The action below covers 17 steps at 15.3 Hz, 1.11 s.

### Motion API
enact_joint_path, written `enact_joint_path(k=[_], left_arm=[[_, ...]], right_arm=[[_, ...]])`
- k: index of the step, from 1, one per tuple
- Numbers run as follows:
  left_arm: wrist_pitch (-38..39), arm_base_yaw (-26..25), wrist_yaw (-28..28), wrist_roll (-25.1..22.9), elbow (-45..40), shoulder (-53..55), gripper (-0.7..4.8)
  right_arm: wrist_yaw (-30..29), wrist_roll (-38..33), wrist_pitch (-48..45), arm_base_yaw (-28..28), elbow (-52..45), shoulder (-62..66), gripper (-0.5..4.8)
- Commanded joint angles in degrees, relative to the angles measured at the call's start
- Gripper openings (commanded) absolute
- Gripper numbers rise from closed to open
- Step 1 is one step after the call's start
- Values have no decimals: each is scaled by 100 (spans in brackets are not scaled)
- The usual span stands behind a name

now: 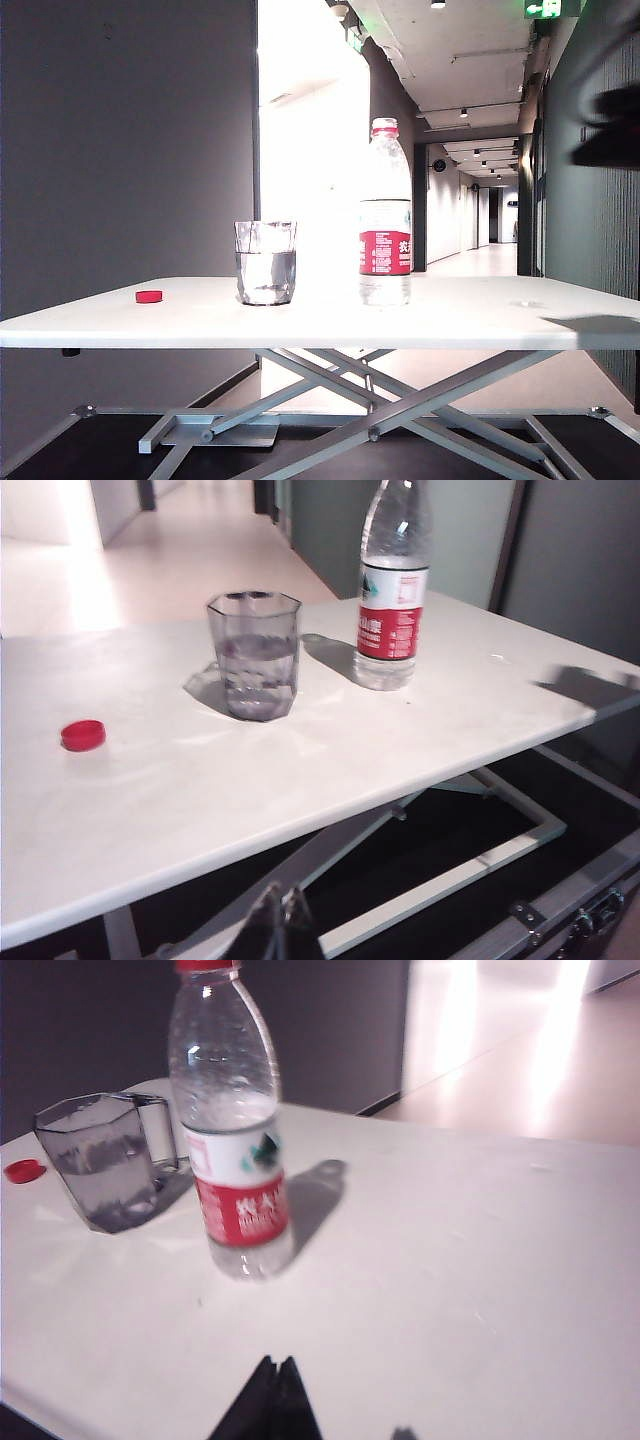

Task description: Pick up the mineral water bottle on the table and pour water into the mug until it's half full.

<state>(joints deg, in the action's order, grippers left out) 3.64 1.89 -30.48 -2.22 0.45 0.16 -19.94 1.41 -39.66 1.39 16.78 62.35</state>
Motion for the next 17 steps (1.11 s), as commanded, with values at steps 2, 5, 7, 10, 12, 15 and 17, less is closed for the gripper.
enact_joint_path(k=[2, 5, 7, 10, 12, 15, 17], left_arm=[[-369, 2, 236, -192, 13, 4, -5], [-636, 2, 240, -232, 13, 4, -5], [-754, 2, 470, -343, 13, 4, -5], [-758, 2, 1027, -343, 13, 4, -5], [-761, 2, 1038, -442, 11, 4, -5], [-763, 2, 1353, -634, 11, 4, -5], [-767, 0, 1419, -592, 11, 4, -5]], right_arm=[[295, 11, 315, 7, -984, -1679, -6], [402, 15, 723, 7, -1338, -2660, -6], [828, 35, 1217, 4, -1513, -3528, -6], [1211, 210, 1836, 2, -1534, -4315, -6], [1762, 243, 2343, 2, -1565, -4951, -6], [1788, 372, 2879, 4, -1615, -5687, -6], [2033, 345, 3508, 0, -1648, -6247, -6]])
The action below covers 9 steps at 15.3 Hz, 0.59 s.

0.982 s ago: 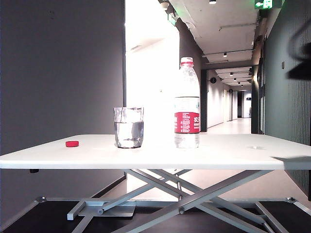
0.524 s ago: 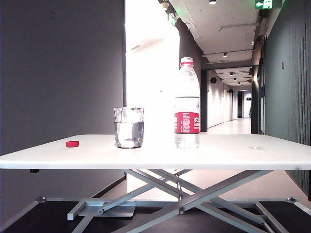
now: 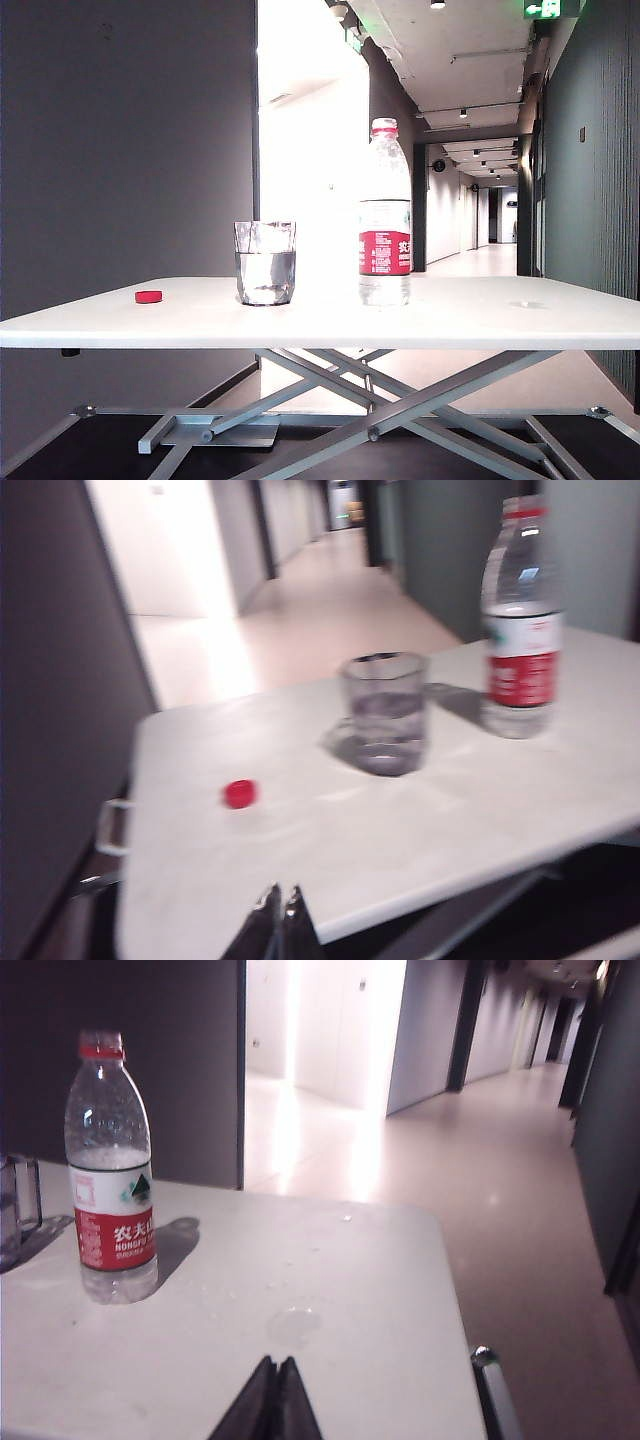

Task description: Pick up the mineral water bottle on the table and pour water into the mug until it's half full.

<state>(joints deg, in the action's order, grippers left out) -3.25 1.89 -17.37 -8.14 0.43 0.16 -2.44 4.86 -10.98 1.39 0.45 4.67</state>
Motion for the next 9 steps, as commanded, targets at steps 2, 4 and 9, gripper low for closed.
enact_joint_path(k=[2, 4, 9], left_arm=[[-120, -7, 197, -2, 13, 4, -5], [-221, 0, 680, -17, 13, 4, -5], [-608, -2, 1095, -192, 13, 4, -5]], right_arm=[[271, 15, 752, -7, -15, -472, -6], [251, 35, 584, -7, -15, -468, -6], [382, 118, 367, -151, -15, -468, -6]])
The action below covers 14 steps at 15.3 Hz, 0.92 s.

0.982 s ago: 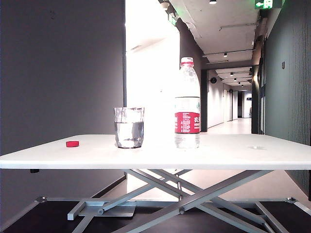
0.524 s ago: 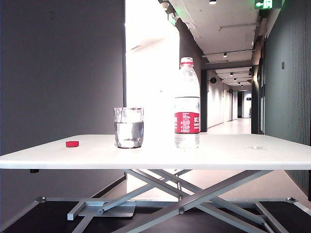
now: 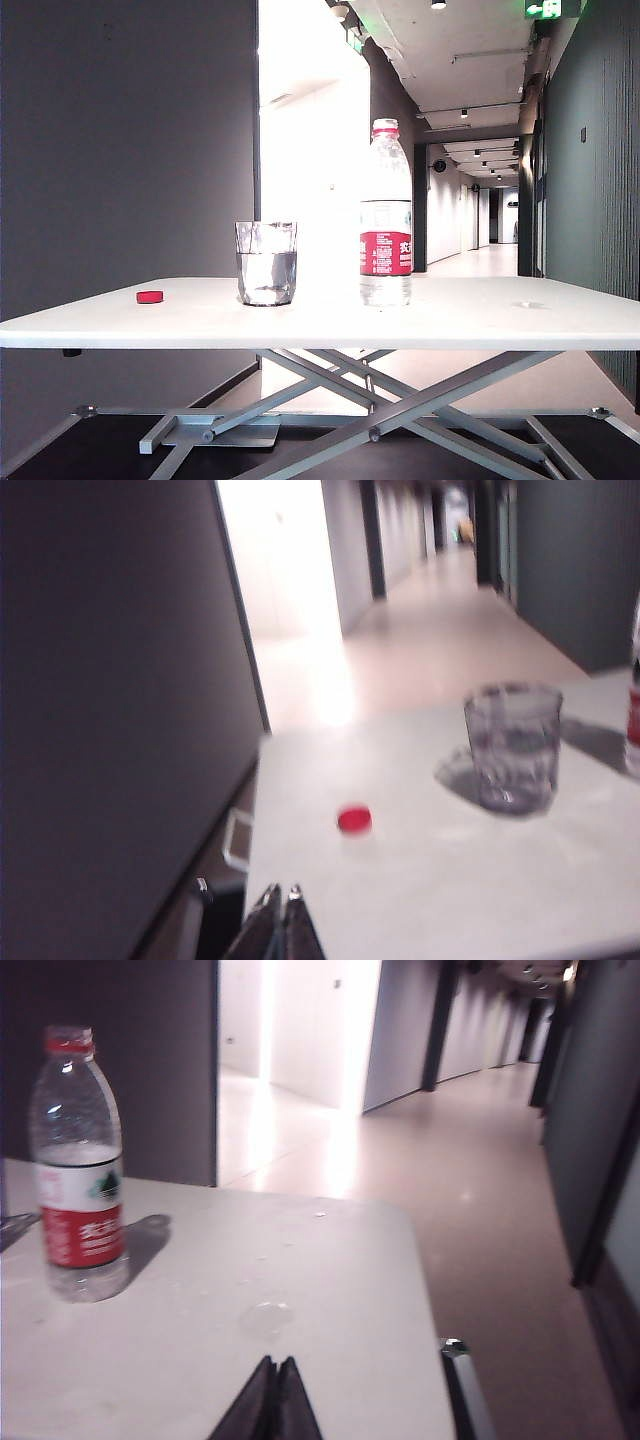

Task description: Pick up the mineral water bottle on the table and pour water into the mug until it's half full.

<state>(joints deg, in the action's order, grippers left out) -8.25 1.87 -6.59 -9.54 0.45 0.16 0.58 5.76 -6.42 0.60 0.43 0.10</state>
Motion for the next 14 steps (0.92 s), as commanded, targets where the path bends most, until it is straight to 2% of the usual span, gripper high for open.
enact_joint_path(k=[1, 14], left_arm=[[-87, 4, 15, 59, 11, 4, -5], [-57, 4, 15, 142, 11, 4, -5]], right_arm=[[79, 26, 4, -83, -13, -11, -6], [79, 26, 160, -83, -13, -11, -5]])
